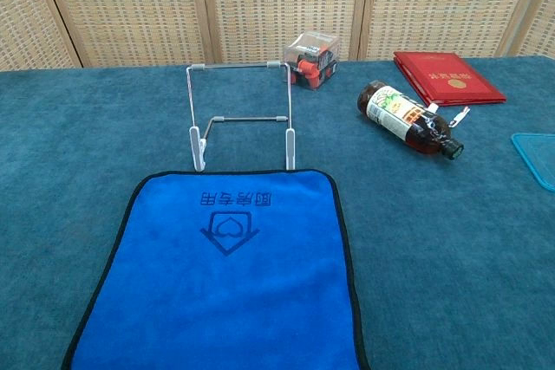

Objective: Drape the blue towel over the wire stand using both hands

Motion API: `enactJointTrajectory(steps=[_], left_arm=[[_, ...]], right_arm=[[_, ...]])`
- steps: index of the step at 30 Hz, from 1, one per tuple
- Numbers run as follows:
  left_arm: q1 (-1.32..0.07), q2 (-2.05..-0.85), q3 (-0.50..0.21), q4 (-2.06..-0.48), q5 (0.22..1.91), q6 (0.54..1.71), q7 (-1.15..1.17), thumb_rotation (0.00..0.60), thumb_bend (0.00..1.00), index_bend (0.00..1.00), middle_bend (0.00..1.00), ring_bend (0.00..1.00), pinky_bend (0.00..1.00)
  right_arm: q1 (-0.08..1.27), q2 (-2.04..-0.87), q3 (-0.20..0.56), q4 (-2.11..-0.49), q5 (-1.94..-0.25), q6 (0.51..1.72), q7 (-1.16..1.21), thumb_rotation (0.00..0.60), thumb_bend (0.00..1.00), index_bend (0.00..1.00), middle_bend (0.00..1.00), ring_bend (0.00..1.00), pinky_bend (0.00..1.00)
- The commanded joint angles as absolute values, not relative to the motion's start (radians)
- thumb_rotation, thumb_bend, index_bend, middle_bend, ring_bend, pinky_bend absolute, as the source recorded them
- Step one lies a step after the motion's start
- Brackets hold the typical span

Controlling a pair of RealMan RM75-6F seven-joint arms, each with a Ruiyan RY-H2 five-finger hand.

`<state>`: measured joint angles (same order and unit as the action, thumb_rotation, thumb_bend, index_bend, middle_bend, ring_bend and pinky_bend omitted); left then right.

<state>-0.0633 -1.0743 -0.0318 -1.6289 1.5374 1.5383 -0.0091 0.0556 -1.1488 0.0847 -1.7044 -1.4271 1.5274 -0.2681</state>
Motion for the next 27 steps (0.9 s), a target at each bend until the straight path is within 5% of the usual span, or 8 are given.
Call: enactJointTrajectory(steps=[1,15,27], left_arm=[[-0.063,-1.074,-0.032,-1.629,1.538,1.538,-0.009,0.6,0.0,0.0,0.0,0.0,0.0],[-0.071,-1.071,-0.039,-1.622,1.539,1.534,-0.038,0.6,0.0,0.0,0.0,0.0,0.0],[-0.094,-1.079,-0.054,-1.6,1.502,1.489,-0.056,0.6,0.0,0.0,0.0,0.0,0.0]], right_arm=[[0.056,-1.149,0.084,-1.704,-1.428,1.525,-0.268,0.6,0.0,0.0,0.0,0.0,0.0],[0.143,-1.2,0.031,-1.611,-1.641,1.456,-0.188,0.6,0.0,0.0,0.0,0.0,0.0],[0.47,-1.357,-0.008,-1.436,-1.946,1.183,-0.119,0.6,0.0,0.13,0.12,0.0,0.0]])
